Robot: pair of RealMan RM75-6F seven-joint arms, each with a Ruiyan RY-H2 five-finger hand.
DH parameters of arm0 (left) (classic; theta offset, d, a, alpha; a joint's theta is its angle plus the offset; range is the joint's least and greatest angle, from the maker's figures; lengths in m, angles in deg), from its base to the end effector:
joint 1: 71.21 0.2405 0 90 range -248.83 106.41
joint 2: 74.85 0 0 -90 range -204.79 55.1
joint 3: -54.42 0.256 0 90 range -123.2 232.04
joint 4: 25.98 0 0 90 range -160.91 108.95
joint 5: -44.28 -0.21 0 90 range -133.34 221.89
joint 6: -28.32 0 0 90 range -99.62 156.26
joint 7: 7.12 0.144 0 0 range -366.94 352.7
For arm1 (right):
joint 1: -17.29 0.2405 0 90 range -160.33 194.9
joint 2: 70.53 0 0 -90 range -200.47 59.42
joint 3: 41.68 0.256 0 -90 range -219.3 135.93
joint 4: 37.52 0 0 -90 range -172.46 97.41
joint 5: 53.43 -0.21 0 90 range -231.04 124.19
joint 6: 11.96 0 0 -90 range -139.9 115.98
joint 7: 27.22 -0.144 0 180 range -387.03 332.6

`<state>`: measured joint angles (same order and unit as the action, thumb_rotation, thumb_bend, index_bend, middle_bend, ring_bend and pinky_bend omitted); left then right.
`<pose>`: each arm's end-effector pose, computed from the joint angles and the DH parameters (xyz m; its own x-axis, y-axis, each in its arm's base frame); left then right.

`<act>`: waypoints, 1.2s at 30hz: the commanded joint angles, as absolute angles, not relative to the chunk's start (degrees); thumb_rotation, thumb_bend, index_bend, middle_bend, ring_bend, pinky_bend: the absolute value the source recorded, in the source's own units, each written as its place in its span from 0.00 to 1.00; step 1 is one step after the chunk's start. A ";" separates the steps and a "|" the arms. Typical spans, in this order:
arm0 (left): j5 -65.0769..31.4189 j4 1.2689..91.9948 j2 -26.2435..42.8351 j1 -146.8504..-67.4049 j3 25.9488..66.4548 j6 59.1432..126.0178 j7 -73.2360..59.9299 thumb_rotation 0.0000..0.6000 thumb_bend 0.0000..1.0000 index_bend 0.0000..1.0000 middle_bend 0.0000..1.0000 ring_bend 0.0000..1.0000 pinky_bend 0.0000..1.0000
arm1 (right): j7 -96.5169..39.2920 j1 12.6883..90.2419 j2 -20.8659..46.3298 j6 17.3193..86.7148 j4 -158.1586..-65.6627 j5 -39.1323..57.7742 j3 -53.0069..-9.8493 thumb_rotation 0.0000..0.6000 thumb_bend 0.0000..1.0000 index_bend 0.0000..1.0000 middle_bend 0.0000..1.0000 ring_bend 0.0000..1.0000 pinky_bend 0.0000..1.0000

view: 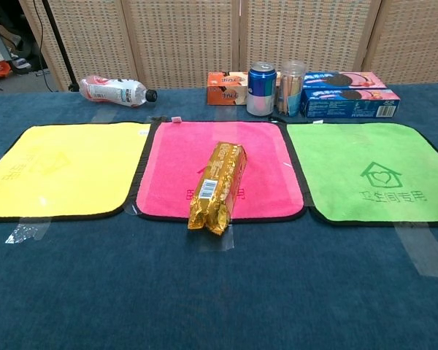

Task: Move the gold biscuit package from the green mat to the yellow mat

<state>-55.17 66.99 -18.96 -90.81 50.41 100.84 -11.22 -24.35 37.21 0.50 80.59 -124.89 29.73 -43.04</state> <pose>-0.2483 0.2506 0.1640 0.5370 0.0637 0.8412 0.7735 -0.4353 -0.4608 -0.2671 -0.2435 0.1376 0.3886 0.1563 0.9080 -0.8889 -0.1957 0.4142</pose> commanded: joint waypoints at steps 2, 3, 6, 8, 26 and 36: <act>-59.85 69.85 -17.55 -98.32 50.01 94.37 -10.76 1.00 0.90 0.00 0.00 0.00 0.00 | -28.05 32.72 -2.83 83.66 -128.60 31.81 -44.78 1.00 0.00 0.00 0.00 0.00 0.00; -59.71 70.45 -17.34 -99.14 49.93 93.32 -10.39 1.00 0.97 0.00 0.00 0.00 0.00 | -28.51 32.47 -3.40 83.46 -129.11 32.03 -44.78 1.00 0.00 0.00 0.00 0.00 0.00; -59.71 72.29 -15.33 -101.92 49.50 89.98 -7.12 1.00 1.00 0.00 0.00 0.00 0.00 | -29.86 31.72 -4.97 83.60 -130.30 32.53 -44.01 1.00 0.00 0.00 0.00 0.00 0.00; -59.38 73.66 -13.47 -103.67 49.38 87.33 -3.93 1.00 1.00 0.00 0.00 0.00 0.00 | -31.22 31.27 -5.70 83.51 -130.78 33.03 -43.62 1.00 0.00 0.00 0.00 0.00 0.00; -43.63 74.38 6.11 -115.99 43.59 71.52 23.17 1.00 1.00 0.26 0.07 0.07 0.03 | -36.51 29.82 -7.28 79.52 -130.18 32.40 -40.32 1.00 0.00 0.00 0.00 0.00 0.00; -40.45 62.01 18.37 -122.05 42.26 69.97 26.41 1.00 1.00 0.39 0.19 0.18 0.15 | -38.81 29.36 -7.95 77.84 -129.92 31.33 -38.80 1.00 0.00 0.00 0.00 0.00 0.00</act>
